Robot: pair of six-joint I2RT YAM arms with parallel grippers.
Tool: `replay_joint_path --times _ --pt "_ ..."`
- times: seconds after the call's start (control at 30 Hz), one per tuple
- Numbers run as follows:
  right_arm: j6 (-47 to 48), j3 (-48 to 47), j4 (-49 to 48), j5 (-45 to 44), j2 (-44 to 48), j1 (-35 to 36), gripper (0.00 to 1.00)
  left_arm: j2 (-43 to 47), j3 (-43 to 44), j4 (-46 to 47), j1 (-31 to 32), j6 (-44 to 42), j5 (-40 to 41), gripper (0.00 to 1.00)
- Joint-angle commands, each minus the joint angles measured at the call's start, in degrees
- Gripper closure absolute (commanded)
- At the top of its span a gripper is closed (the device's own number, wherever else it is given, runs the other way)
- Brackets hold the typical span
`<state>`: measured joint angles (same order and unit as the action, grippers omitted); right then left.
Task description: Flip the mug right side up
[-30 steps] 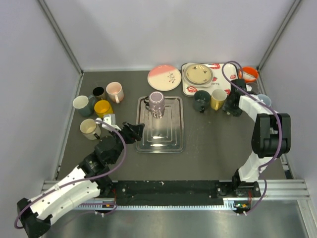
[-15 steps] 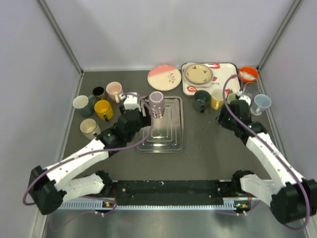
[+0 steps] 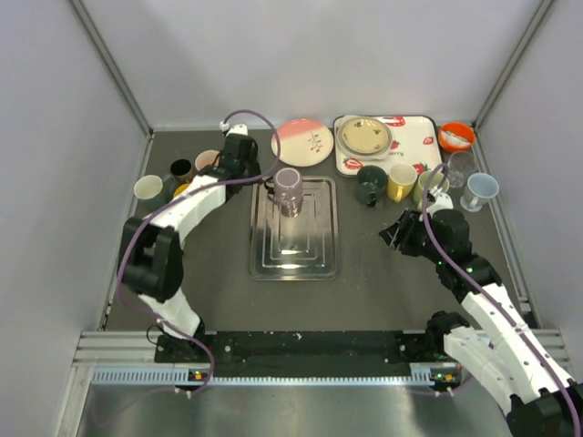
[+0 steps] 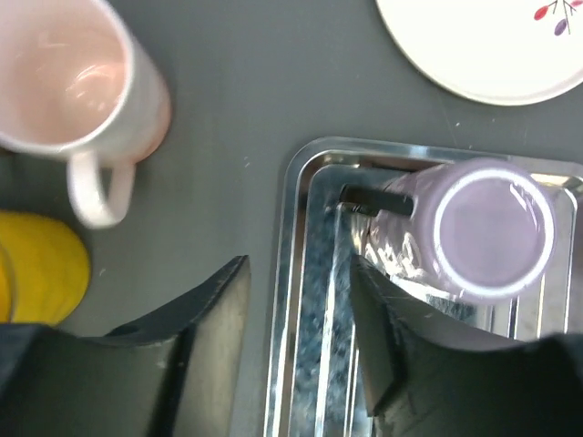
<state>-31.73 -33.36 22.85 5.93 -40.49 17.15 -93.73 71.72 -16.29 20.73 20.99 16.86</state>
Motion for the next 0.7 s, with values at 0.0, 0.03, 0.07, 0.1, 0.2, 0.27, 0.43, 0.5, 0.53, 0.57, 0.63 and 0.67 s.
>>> replay_joint_path --times 0.0,0.03,0.07,0.1,0.2,0.27,0.43,0.5,0.53,0.57,0.63,0.67 --pt "-0.4 0.1 -3.3 6.2 2.1 0.7 0.50 -8.0 10.5 -0.1 -1.1 -3.1 -5.3 0.52" --pt "-1.0 0.2 -3.3 6.5 2.4 0.8 0.50 -10.8 11.6 -0.1 -1.3 -3.4 -5.3 0.53" --pt "-1.2 0.3 -3.3 7.2 3.0 0.7 0.50 -12.2 12.8 -0.2 -1.4 -3.7 -5.3 0.53" --pt "-1.5 0.3 -3.3 7.4 3.7 0.7 0.51 -13.7 14.9 -0.4 -1.7 -3.8 -5.3 0.54" --pt "-1.6 0.1 -2.7 8.3 4.1 0.8 0.51 -18.1 18.5 -0.5 -3.1 -3.5 -6.0 0.55" --pt "-1.4 0.2 -2.1 8.4 4.5 1.0 0.51 -20.8 20.6 0.3 -3.8 -3.6 -7.1 0.55" --pt "-2.9 2.5 -2.3 8.8 5.2 1.0 0.52 -25.7 23.3 3.0 -3.9 -5.8 -10.4 0.55" --pt "-3.2 3.0 -3.0 9.0 5.2 1.0 0.52 -26.9 24.6 3.1 -3.9 -5.8 -11.3 0.55" --pt "-3.3 3.1 -3.2 8.8 5.4 1.0 0.52 -27.7 24.6 3.2 -3.9 -5.8 -12.5 0.55" --pt "-3.2 3.2 -3.4 8.7 5.3 1.0 0.52 -28.0 24.6 3.2 -3.9 -5.8 -13.8 0.56" --pt "-3.2 3.5 -4.0 8.4 5.2 1.0 0.52 -28.0 23.9 3.3 -3.8 -5.2 -15.9 0.57" --pt "-3.2 3.4 -4.0 8.4 4.7 1.0 0.52 -27.8 22.8 3.3 -3.7 -4.9 -16.5 0.58"
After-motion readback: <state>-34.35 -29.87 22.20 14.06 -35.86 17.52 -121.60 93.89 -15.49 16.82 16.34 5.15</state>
